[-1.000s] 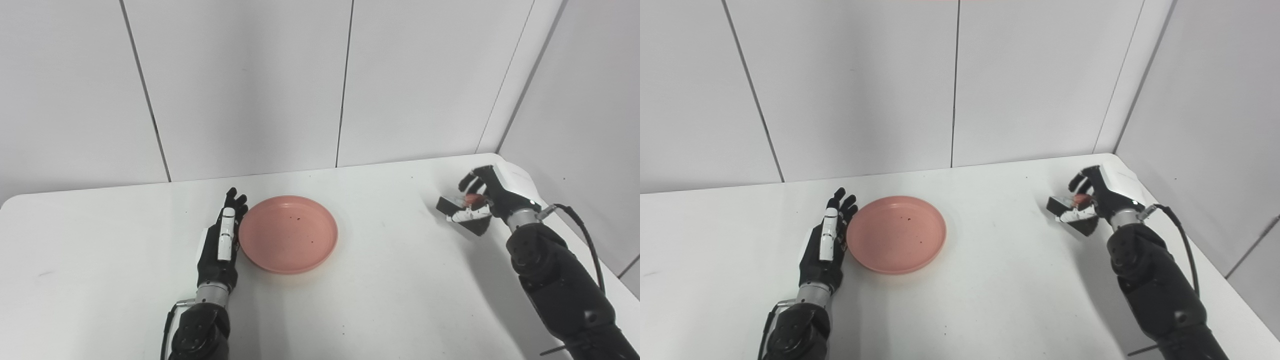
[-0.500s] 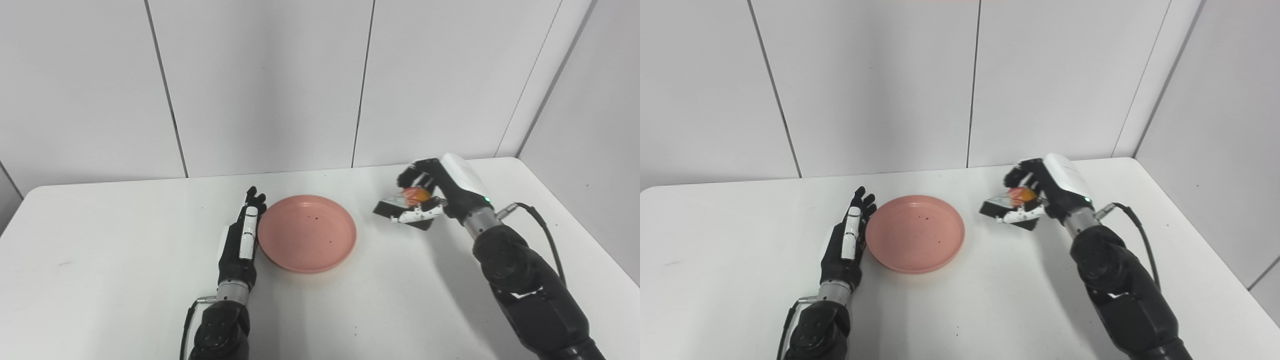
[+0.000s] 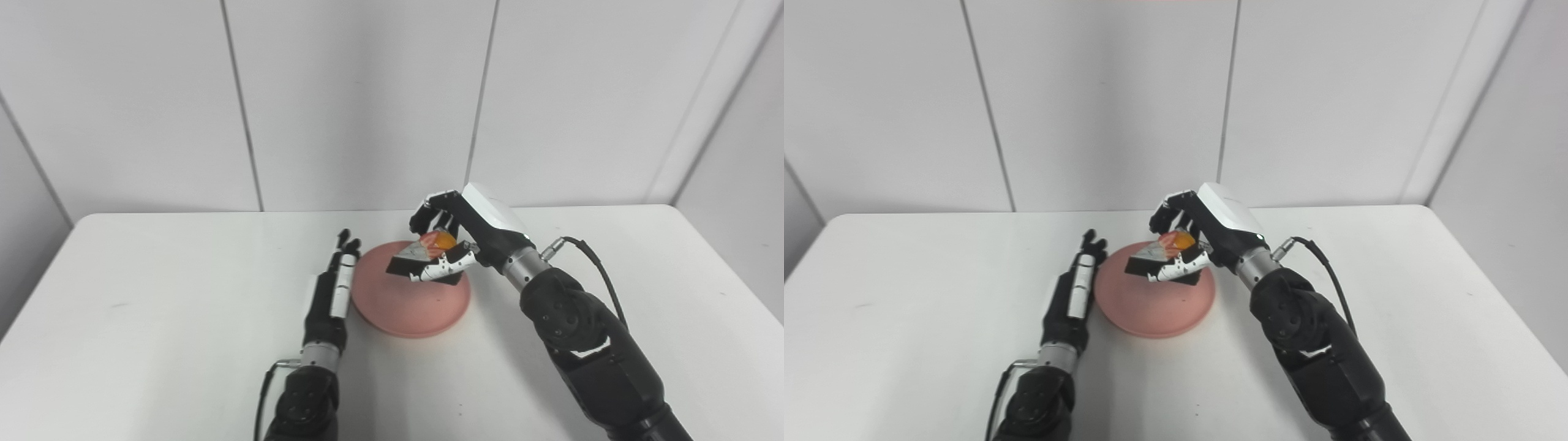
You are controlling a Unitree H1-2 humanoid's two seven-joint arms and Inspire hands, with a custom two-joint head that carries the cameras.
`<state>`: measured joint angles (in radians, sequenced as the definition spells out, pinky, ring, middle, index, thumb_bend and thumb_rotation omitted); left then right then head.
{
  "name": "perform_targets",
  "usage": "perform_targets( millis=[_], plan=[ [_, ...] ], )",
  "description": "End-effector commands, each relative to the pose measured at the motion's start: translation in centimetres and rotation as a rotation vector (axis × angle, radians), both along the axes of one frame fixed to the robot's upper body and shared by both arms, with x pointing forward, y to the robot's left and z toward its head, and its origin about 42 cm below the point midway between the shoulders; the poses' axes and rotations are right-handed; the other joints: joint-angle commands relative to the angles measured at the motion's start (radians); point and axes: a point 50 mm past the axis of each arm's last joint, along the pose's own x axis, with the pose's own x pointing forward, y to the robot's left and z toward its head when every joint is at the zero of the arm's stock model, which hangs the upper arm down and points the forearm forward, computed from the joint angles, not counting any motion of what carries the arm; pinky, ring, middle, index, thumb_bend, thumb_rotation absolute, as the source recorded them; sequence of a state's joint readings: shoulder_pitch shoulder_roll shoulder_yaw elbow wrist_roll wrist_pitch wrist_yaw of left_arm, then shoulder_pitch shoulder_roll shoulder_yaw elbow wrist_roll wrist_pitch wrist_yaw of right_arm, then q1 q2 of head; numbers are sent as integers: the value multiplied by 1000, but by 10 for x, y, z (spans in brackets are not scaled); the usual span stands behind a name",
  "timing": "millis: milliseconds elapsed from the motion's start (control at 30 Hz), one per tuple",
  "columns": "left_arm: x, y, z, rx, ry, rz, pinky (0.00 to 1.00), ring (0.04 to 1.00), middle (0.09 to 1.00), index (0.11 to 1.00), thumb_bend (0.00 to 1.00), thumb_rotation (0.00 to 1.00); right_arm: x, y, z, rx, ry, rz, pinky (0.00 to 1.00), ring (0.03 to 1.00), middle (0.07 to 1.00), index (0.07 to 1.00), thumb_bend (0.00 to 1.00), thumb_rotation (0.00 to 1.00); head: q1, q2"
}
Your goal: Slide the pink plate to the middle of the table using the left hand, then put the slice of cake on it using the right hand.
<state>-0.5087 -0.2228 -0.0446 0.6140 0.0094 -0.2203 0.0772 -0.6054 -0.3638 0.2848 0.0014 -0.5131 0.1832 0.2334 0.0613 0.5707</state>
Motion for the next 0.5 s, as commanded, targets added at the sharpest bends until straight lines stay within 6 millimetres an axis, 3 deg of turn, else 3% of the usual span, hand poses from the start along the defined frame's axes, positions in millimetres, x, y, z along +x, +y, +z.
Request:
perform_targets(
  millis=[0,300,400,467],
  plan=[
    [-10,-6,-18,7,51,-5,967,966,962,958,542,1000,8,10,25,-15,-81,31,413,457,536,458,513,0,9,0],
    [-12,-9,-20,23,51,-9,983,983,981,977,574,1000,30,24,-4,-74,-37,53,414,455,536,463,513,0,-1,-2],
    [-12,-10,-20,25,52,-10,999,990,984,979,571,1000,35,25,-13,-134,-37,33,280,403,506,494,515,0,-1,-2],
    [-12,-8,-20,29,52,-12,1000,991,985,979,567,1000,38,23,-18,-158,-35,23,267,395,499,499,514,0,-2,-2]
  ],
)
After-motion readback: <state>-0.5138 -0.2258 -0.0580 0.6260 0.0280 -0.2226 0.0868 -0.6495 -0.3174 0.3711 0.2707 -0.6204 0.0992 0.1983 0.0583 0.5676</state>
